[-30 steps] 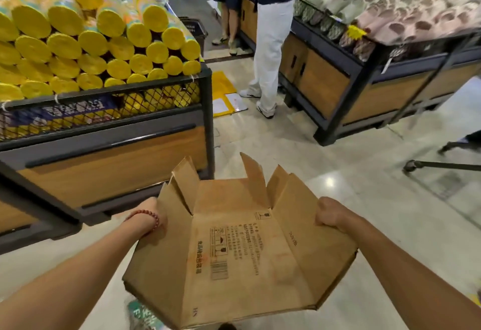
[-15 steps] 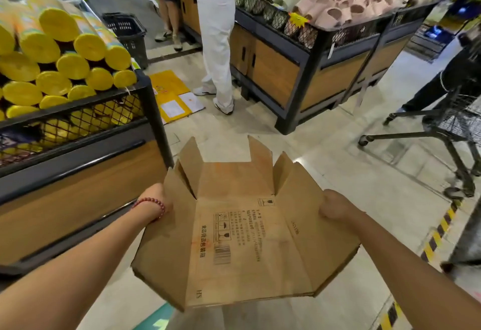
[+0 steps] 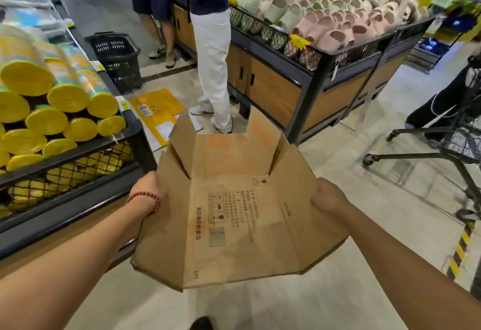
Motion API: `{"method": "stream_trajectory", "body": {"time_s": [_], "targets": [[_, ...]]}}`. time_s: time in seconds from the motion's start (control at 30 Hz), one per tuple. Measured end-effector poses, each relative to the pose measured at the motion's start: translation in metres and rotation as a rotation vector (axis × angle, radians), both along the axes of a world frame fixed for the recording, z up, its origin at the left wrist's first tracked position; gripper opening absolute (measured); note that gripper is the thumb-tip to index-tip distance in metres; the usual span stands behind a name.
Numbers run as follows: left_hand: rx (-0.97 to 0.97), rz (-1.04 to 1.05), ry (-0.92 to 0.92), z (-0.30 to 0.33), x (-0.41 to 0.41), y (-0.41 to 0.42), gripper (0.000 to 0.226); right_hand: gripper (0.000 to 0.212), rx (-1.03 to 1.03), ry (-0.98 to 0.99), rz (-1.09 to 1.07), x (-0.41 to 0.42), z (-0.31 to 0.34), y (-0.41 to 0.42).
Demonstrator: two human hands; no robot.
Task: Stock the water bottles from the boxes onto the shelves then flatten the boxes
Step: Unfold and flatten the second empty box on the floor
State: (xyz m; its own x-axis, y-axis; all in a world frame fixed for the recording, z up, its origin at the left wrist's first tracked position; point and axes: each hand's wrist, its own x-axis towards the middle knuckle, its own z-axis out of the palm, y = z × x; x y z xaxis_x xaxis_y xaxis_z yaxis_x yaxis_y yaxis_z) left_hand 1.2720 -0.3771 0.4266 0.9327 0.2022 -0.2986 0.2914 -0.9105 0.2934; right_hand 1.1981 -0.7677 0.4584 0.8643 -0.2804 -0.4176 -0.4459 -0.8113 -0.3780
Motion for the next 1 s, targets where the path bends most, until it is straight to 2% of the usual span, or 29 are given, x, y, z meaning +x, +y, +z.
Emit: {"method": "stream_trajectory", "body": {"time_s": [0.23, 0.47, 0.6, 0.83, 1.0], "targets": [[-0.086, 0.068, -0.081, -0.002, 0.058, -0.032, 0.021, 0.012, -0.029, -0.035, 0.056, 0.093, -0.012, -0.034], [-0.123, 0.276, -0.048, -0.016, 0.112, -0.085, 0.031, 0.031, -0.023, -0.025, 0.225, 0.210, -0.027, -0.085], [-0.144, 0.416, -0.053, -0.028, 0.121, -0.109, 0.037, 0.029, -0.065, -0.004, 0.328, 0.263, -0.029, -0.102], [-0.082, 0.581, 0.060, -0.050, 0.138, -0.118, 0.031, 0.026, -0.092, 0.132, 0.526, 0.345, -0.056, -0.096], [-0.055, 0.637, 0.099, -0.066, 0.167, -0.104, 0.027, 0.023, -0.073, 0.119, 0.566, 0.394, -0.075, -0.076]]}}
